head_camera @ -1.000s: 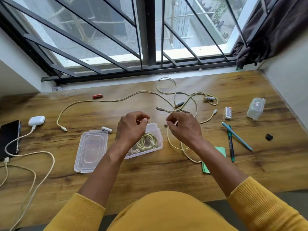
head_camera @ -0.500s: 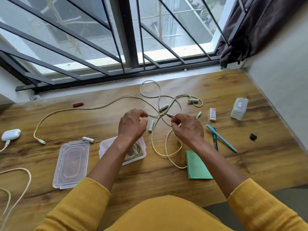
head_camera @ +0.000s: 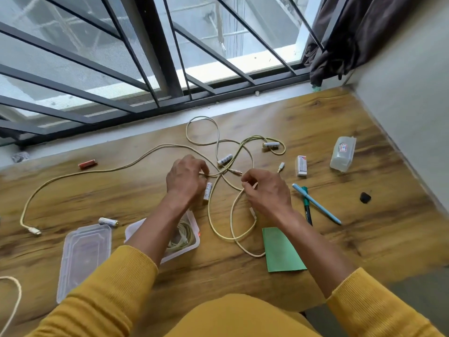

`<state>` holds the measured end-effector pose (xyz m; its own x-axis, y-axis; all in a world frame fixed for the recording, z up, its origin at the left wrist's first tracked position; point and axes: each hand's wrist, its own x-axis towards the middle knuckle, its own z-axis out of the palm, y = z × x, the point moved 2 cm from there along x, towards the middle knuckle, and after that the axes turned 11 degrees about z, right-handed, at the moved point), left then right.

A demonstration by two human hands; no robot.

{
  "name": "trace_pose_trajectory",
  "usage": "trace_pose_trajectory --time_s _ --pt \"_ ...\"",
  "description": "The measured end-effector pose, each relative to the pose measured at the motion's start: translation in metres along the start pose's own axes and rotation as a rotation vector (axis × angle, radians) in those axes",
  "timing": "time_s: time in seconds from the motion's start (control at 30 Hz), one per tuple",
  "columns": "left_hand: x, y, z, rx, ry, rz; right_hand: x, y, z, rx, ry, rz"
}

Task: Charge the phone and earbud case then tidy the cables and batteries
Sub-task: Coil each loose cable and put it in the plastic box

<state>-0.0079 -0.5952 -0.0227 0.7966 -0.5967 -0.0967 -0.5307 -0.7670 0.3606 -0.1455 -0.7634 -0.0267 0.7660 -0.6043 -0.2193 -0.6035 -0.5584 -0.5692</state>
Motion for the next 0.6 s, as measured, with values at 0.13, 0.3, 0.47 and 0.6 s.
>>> trace_pose_trajectory --time_s 0.13,0.3,0.47,0.6 --pt "0.005 -0.001 -0.001 0.017 0.001 0.020 0.002 0.001 0.002 0.008 0.004 0.002" --pt "0.002 0.004 -0.014 0.009 0.074 0.063 0.000 0.000 0.001 0.024 0.007 -0.004" --pt "-0.010 0.017 -0.042 -0.111 0.217 0.081 -0.005 -0.005 -0.002 0.113 0.022 -0.030" --pt "-0.023 0.033 -0.061 -0.231 0.261 0.067 -0.011 -0.018 -0.005 0.280 -0.033 -0.044"
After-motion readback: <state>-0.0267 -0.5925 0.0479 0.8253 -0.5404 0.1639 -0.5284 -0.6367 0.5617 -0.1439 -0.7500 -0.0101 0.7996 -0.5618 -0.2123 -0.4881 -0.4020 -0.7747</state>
